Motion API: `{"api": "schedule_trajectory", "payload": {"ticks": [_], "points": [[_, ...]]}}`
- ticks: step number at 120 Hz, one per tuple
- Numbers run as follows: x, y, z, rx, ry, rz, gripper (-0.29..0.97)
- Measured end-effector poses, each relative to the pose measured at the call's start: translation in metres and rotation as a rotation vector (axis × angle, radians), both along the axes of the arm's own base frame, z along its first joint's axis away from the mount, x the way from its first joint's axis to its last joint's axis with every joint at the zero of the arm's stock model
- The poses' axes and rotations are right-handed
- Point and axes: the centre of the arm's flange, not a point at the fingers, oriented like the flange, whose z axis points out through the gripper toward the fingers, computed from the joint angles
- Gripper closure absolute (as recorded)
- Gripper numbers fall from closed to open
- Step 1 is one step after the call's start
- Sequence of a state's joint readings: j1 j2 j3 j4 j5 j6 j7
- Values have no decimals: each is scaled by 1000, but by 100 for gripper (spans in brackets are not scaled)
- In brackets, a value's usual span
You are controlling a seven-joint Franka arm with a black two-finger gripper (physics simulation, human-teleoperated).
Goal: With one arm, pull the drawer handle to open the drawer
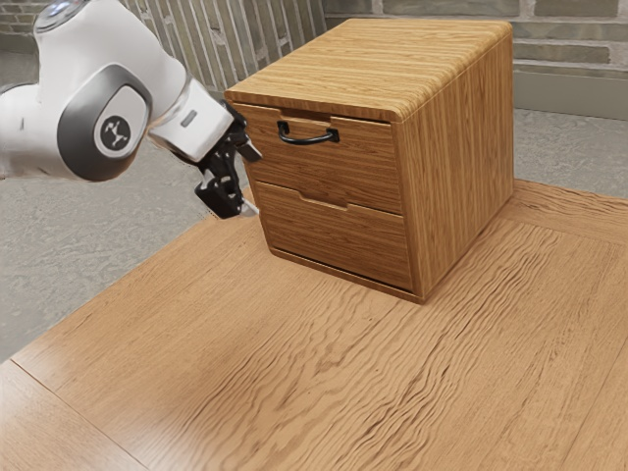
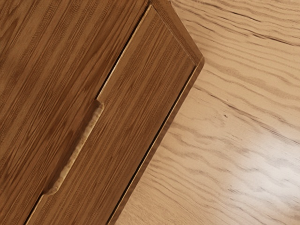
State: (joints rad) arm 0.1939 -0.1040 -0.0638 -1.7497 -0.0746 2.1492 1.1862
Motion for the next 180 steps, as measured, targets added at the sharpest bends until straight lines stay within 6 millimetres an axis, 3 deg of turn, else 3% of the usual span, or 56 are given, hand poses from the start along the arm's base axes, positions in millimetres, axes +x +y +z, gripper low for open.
{"api": "schedule_trajectory", "payload": {"ticks": [13, 27, 82, 124, 140, 180], "points": [[23, -14, -2, 50, -40, -88, 0], [35, -27, -1, 142, -80, -174, 0], [42, -49, -1, 298, -114, -364, 0], [46, -39, -8, 325, -104, -402, 0], [45, -33, 1, 332, -109, -395, 0], [43, -12, -3, 325, -70, -368, 0]]}}
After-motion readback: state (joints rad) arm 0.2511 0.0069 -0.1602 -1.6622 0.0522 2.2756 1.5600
